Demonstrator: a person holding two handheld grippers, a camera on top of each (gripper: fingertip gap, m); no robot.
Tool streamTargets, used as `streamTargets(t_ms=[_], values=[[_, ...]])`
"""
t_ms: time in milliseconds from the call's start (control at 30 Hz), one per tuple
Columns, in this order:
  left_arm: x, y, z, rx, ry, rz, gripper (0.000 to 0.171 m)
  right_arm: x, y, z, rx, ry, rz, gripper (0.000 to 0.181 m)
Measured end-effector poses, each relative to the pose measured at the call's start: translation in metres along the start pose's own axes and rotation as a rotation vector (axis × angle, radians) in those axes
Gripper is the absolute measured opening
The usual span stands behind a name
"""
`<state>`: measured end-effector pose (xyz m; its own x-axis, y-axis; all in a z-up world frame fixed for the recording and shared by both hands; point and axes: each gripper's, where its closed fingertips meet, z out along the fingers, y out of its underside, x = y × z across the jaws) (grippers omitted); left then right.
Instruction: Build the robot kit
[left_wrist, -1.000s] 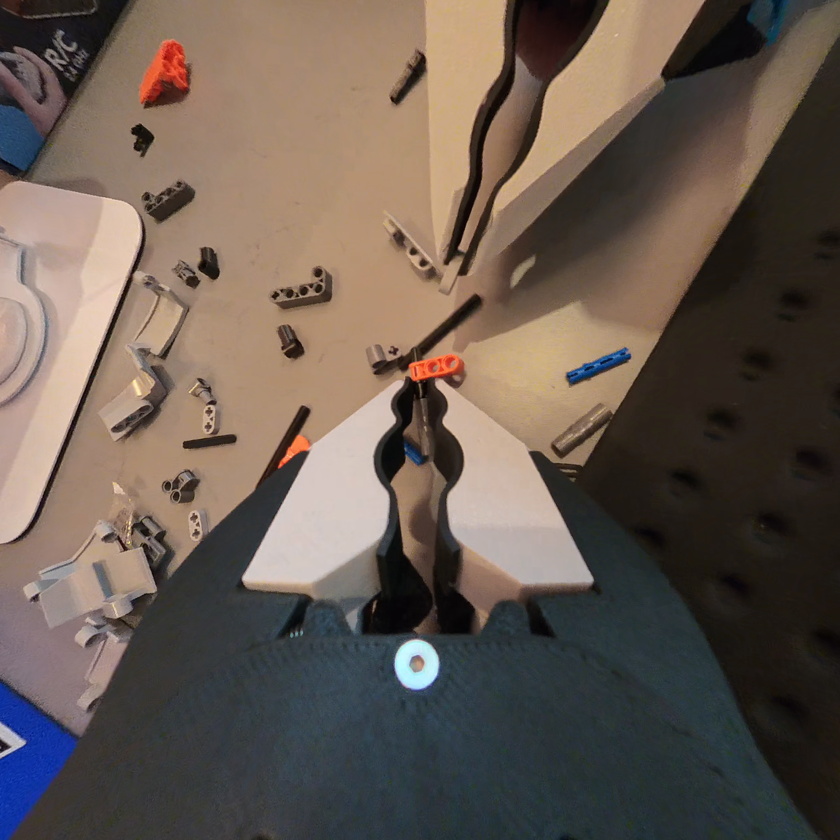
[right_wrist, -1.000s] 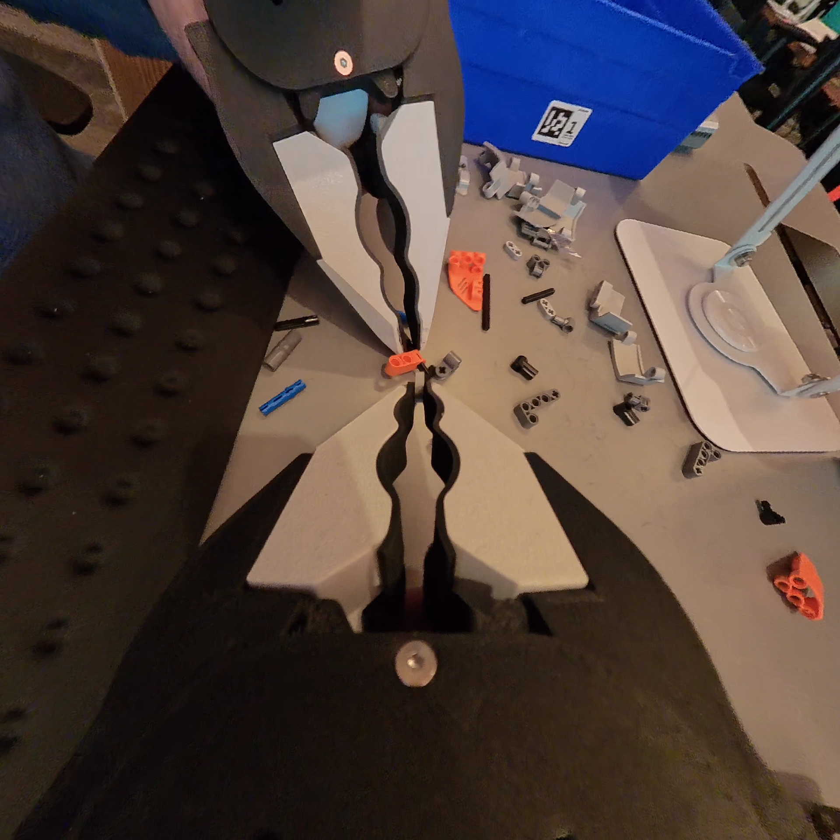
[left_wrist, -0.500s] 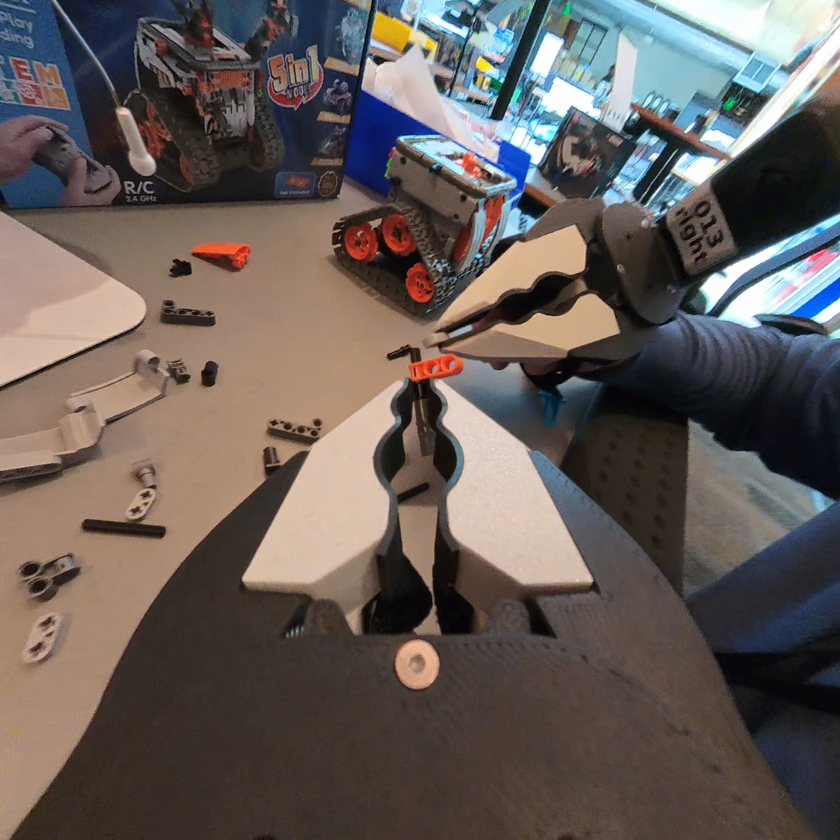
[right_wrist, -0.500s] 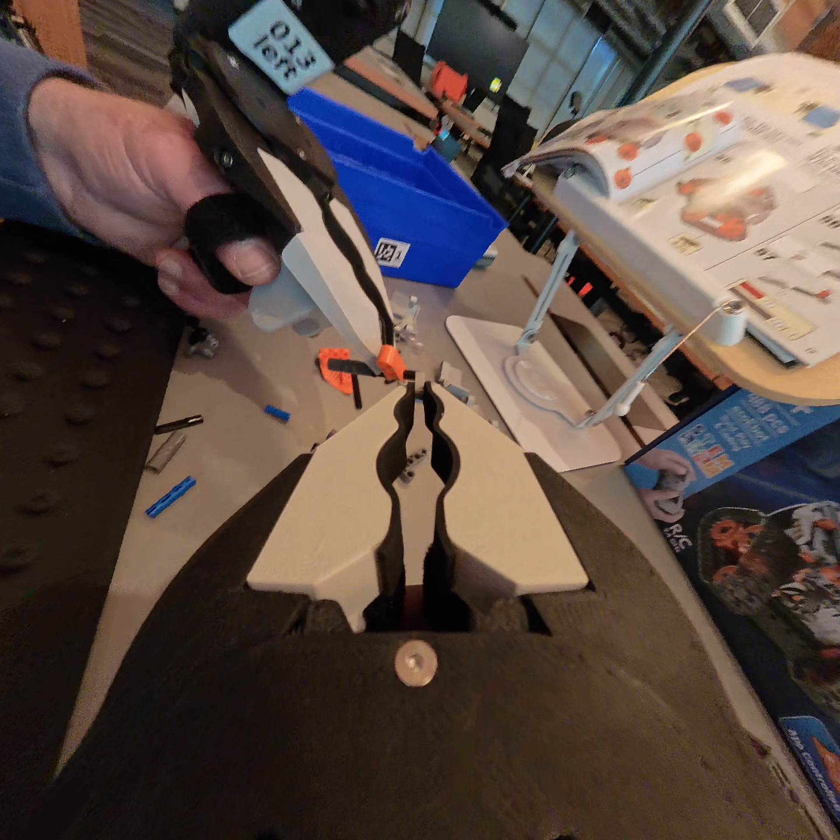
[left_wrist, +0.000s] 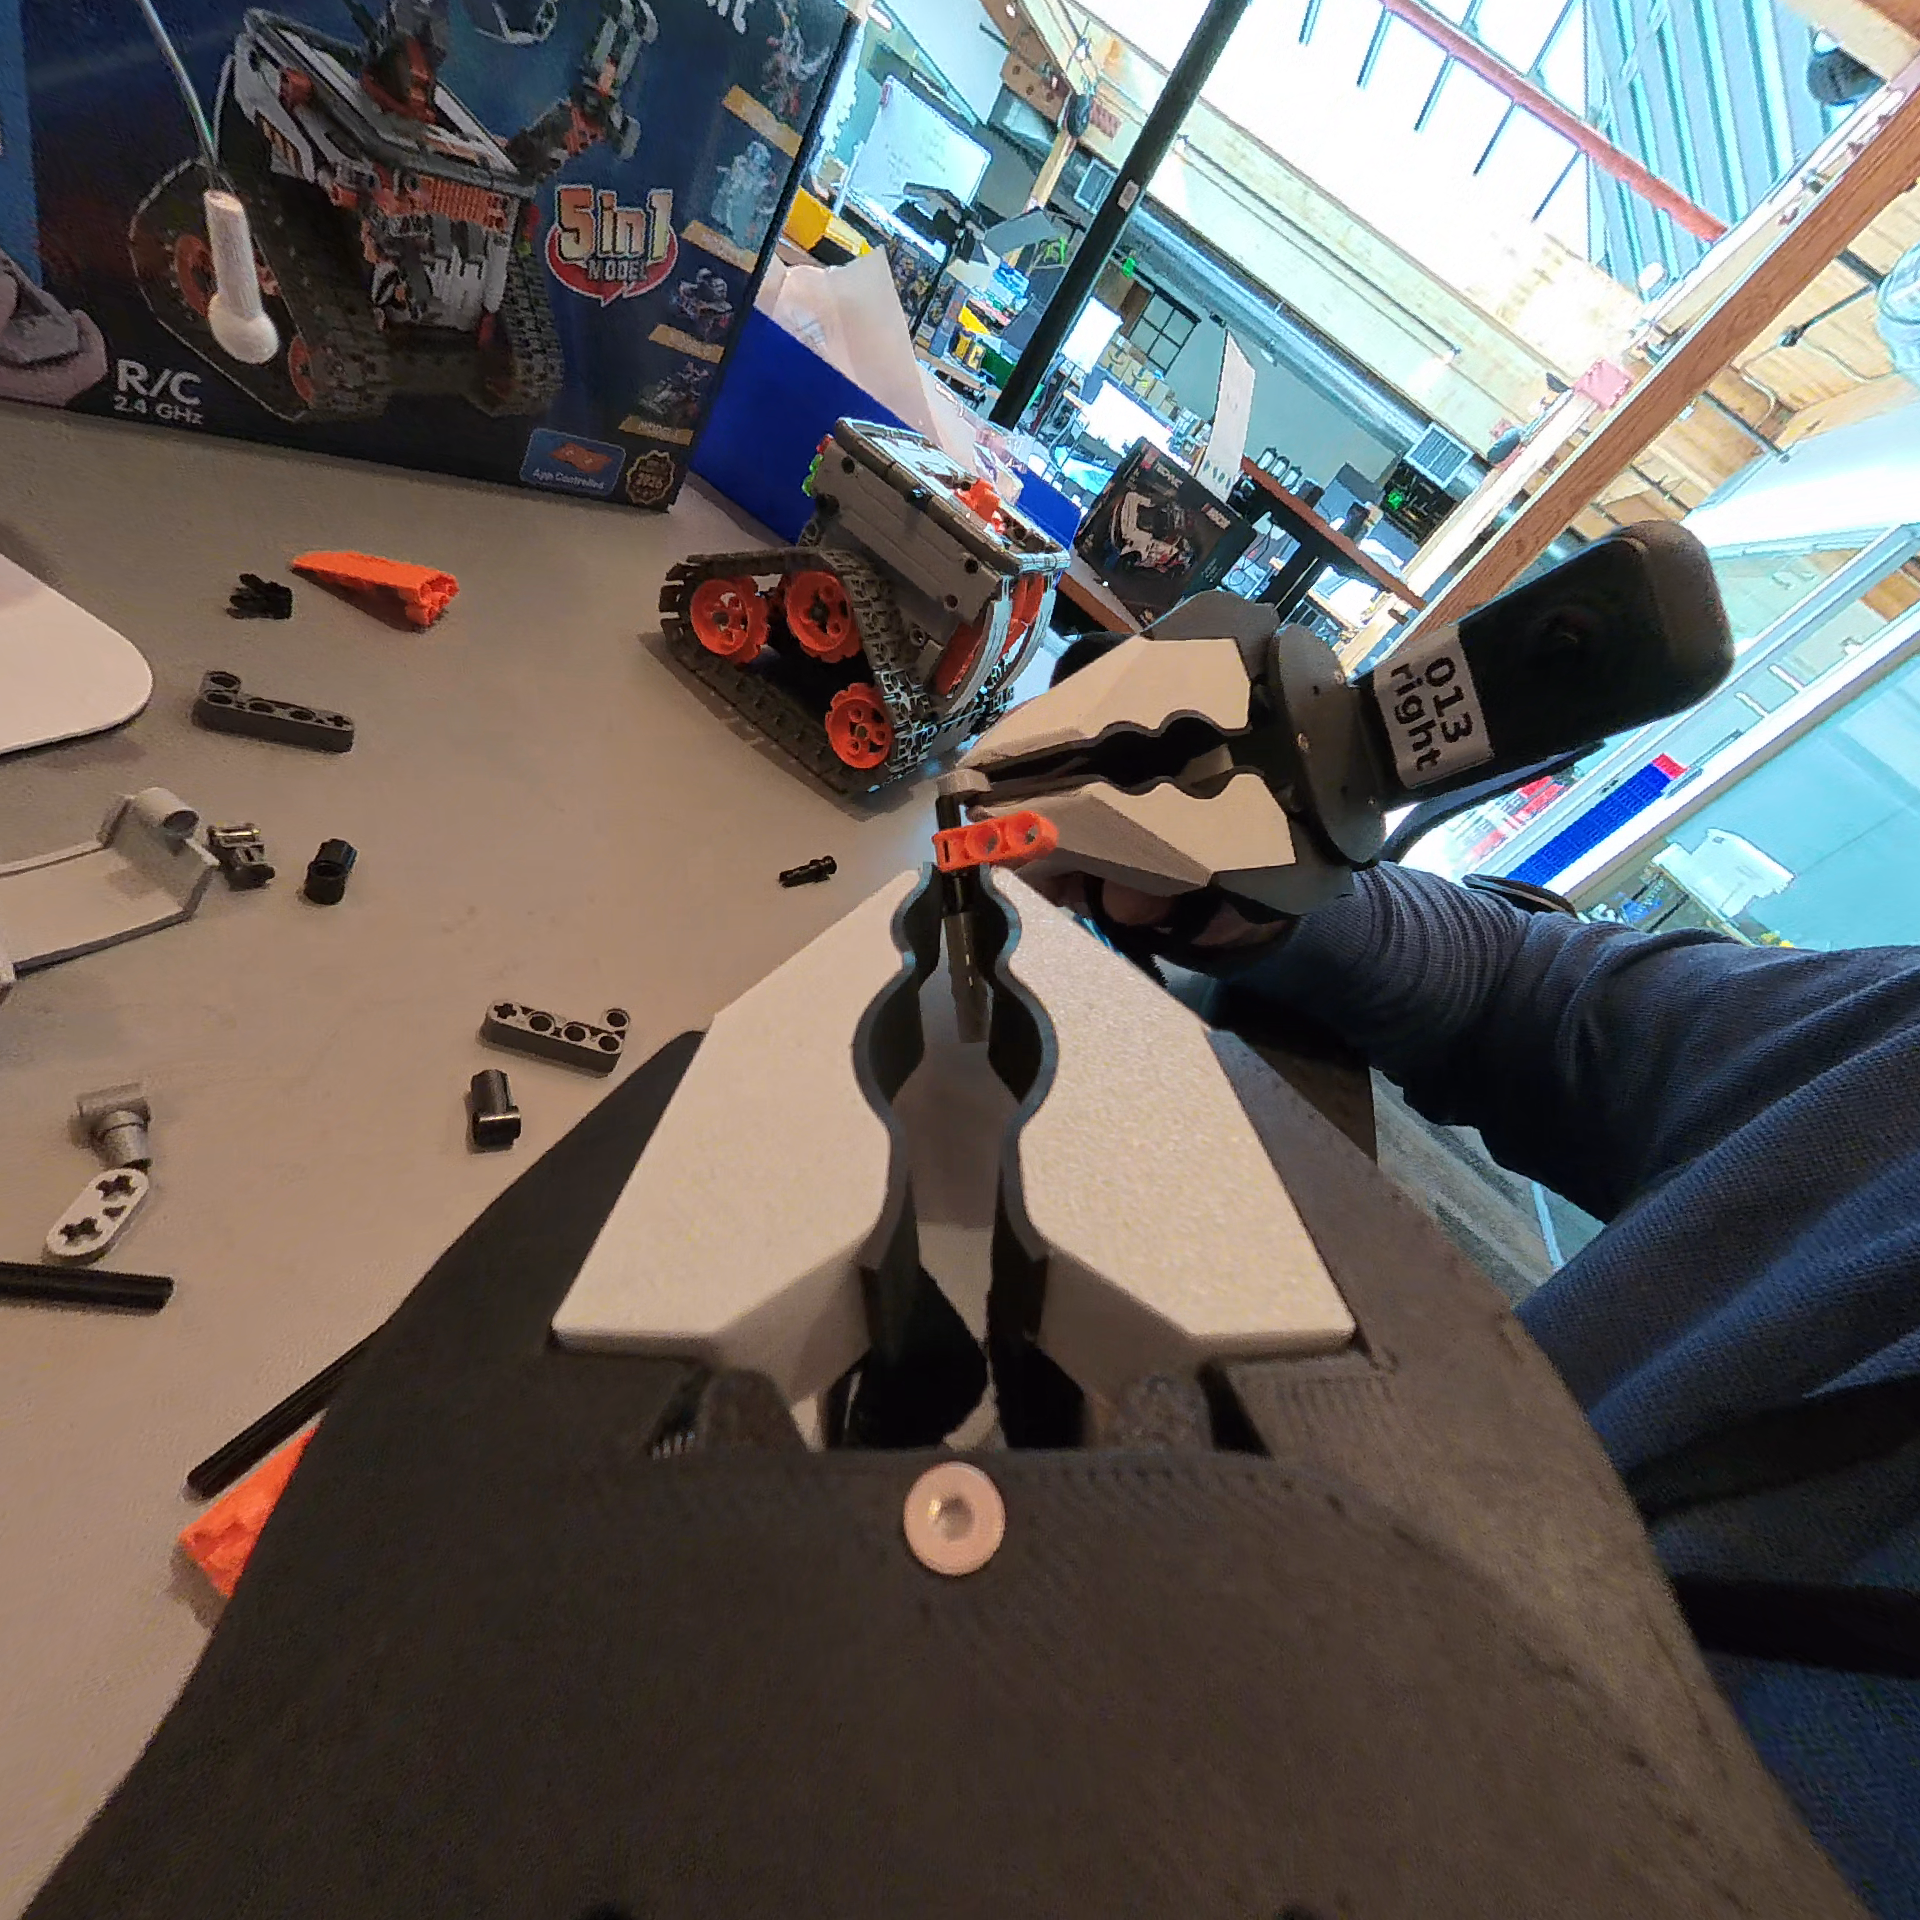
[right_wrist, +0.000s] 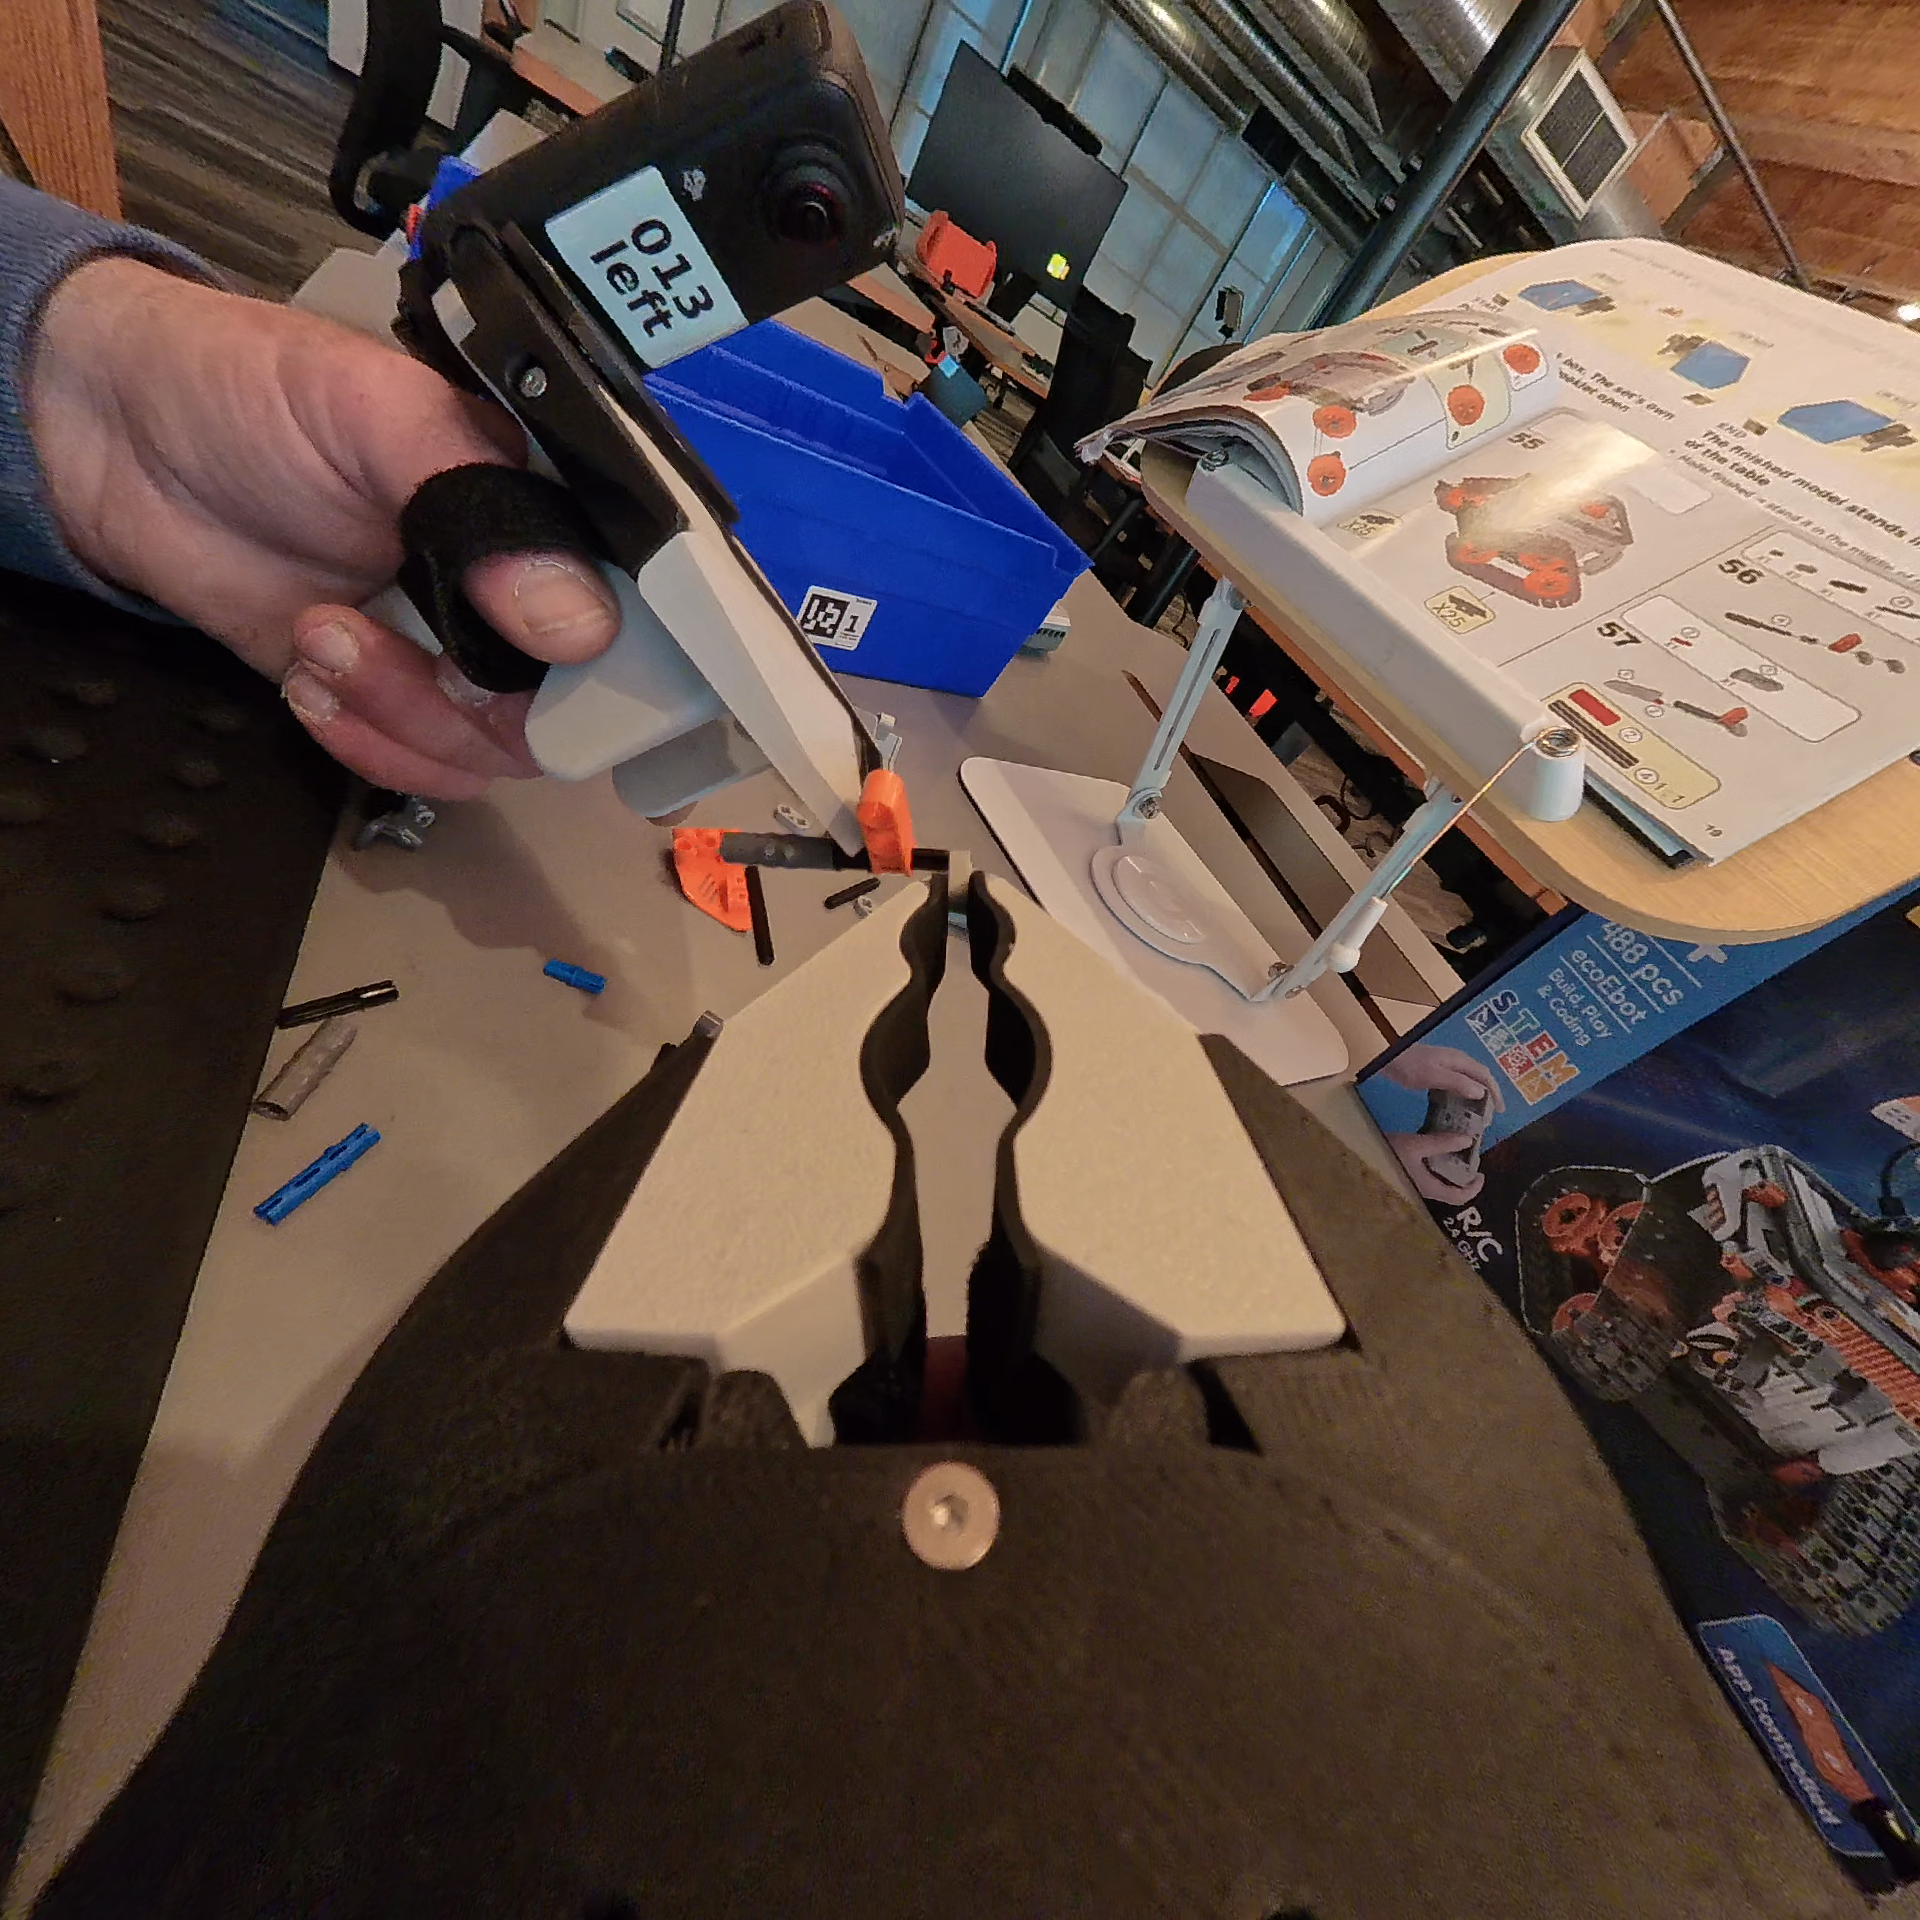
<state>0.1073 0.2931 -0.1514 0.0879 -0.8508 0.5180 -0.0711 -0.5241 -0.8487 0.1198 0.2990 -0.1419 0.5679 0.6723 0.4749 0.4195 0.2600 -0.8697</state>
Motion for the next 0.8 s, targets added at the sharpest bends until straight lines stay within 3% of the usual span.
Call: streamTargets(t_ms=[800], values=[[0.009,-0.012,-0.001,0.098,0.094,-0.116,0.004,0.003,-0.011,-0.001,0.051,0.066,-0.001,0.001]])
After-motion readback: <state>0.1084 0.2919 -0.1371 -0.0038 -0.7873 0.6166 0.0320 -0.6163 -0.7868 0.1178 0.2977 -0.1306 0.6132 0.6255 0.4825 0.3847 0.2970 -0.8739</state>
